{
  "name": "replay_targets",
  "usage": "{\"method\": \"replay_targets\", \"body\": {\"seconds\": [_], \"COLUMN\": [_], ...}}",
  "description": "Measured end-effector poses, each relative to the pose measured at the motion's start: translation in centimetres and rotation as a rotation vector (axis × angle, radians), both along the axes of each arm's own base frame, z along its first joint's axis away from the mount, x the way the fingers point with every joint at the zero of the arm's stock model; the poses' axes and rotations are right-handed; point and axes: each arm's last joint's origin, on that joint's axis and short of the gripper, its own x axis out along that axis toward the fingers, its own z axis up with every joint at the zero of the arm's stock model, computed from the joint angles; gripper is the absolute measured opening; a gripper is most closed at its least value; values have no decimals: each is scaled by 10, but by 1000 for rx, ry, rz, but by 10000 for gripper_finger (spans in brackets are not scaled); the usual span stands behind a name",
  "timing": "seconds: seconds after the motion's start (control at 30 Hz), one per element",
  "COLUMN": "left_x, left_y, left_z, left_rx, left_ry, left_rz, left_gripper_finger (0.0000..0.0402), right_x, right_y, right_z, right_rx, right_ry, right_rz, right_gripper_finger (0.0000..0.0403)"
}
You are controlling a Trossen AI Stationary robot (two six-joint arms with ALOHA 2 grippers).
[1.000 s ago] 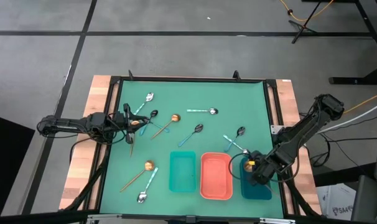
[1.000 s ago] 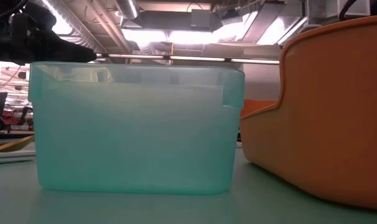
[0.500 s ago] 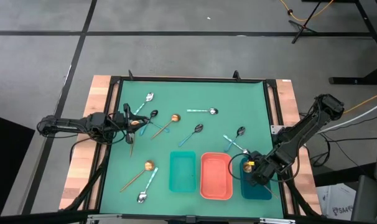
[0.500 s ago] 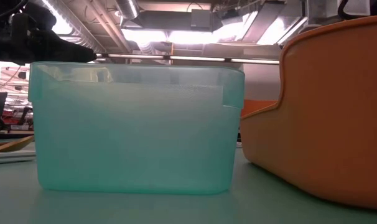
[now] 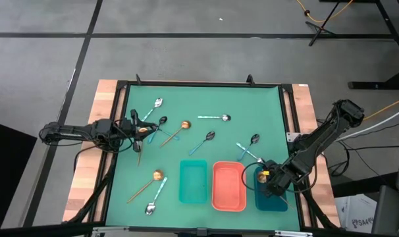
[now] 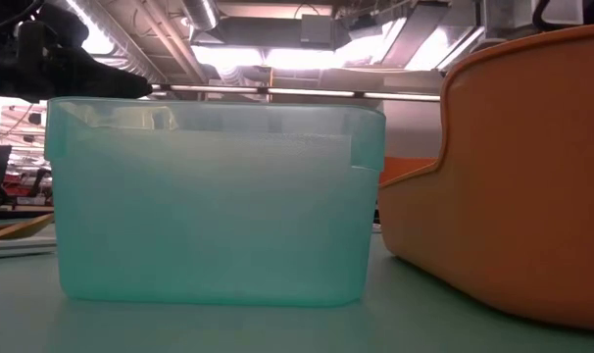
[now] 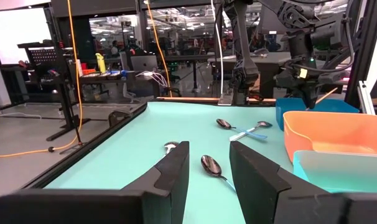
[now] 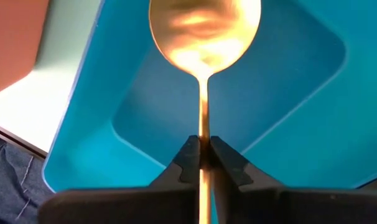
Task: Sort silverware by color (type)
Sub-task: Put the golden spoon into the blue bin, then put the blue spoon into the orange bin
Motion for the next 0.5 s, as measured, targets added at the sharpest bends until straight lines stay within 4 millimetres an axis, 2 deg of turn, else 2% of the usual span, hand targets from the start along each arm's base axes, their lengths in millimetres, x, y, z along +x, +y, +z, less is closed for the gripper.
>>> {"method": "replay_targets", "body": {"seconds": [0.27,0.5], "left_x": [0,0], "left_y": [0,0], "left_z": [0,0], "left_rx": [0,0], "left_ry": [0,0], "left_rz": [0,0], "left_gripper_finger": [110,110], "right_x": [0,0], "right_y": [0,0], "right_z": [0,0], "right_rx": [-1,-2], "right_ry": [1,1], "right_rz": [0,0], "right_gripper_finger": [72,77]}}
